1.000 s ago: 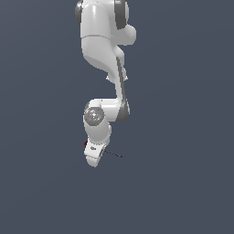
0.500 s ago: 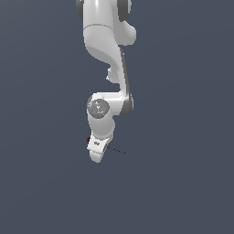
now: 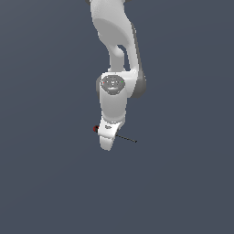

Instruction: Pick up the object and move it to a goal position.

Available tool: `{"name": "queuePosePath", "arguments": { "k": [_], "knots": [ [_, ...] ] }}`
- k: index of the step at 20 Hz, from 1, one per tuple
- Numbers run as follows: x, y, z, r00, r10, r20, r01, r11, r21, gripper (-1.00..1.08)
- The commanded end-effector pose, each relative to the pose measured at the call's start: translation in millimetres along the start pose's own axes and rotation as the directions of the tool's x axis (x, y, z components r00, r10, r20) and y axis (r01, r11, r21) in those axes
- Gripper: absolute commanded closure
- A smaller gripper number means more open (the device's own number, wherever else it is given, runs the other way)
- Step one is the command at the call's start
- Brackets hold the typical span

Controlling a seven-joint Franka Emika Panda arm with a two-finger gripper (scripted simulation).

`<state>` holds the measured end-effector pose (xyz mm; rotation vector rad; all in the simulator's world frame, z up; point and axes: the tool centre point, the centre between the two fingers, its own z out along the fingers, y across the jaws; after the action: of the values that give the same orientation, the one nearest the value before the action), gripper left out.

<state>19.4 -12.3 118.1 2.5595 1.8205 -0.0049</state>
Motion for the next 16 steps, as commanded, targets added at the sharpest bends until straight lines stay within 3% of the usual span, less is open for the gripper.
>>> {"name": "queuePosePath", "arguments": {
  "k": [1,16],
  "knots": [
    [11.9,-12.3,-25.3,1.000,-0.001,0.001,0.001,1.000,-0.002,1.08],
    [86.7,-86.8,-181.8,1.000,-0.002,0.000,0.002,1.000,-0.001,1.08]
  ]
}}
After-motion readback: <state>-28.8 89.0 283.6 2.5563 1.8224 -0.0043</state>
